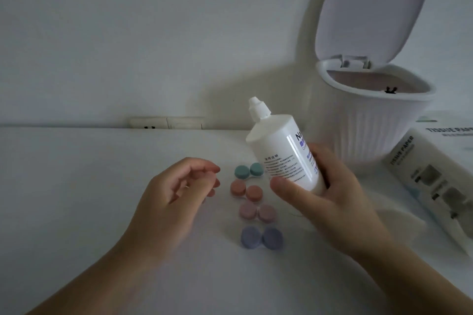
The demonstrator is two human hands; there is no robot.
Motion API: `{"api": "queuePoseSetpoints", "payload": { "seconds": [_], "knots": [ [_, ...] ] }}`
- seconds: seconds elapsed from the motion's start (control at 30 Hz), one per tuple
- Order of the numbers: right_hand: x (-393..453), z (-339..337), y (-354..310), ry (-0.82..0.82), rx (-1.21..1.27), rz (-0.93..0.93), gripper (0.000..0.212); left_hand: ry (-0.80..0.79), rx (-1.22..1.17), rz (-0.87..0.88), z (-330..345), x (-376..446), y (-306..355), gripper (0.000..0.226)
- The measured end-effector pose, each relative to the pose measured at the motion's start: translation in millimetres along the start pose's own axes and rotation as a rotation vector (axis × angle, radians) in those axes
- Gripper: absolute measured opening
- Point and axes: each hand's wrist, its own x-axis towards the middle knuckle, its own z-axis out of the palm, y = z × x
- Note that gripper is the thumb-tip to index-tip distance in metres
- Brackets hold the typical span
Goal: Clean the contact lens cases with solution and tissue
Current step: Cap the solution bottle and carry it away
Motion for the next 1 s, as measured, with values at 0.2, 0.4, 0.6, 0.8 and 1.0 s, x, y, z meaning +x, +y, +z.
{"api": "queuePoseSetpoints", "payload": {
  "seconds": [0.2, 0.4, 0.6, 0.8, 1.0],
  "knots": [
    [0.2, -1.3, -7.5, -0.009, 0.02, 0.08, 0.052, 0.001, -0.02, -0.129, -0.2, -3.8, 1.0, 0.024],
    [14.7, -20.3, -45.2, -0.059, 0.06, 0.225, 0.059, -0.008, -0.06, -0.347, -9.1, 4.5, 35.2, 0.02],
    [7.7, -58.9, -105.6, -0.099, 0.079, 0.489, 0.053, 0.004, -0.038, -0.508, -32.6, 6.1, 123.1, 0.018],
    [-9.9, -87.6, -155.6, -0.071, 0.13, 0.627, 0.048, 0.022, -0.067, -0.509, -52.7, 9.9, 185.9, 0.02],
    [-31.6, -101.0, -169.3, 0.07, 0.17, 0.707, 0.049, -0.145, -0.152, -0.527, -42.6, 10.6, 179.7, 0.021]
  ]
}}
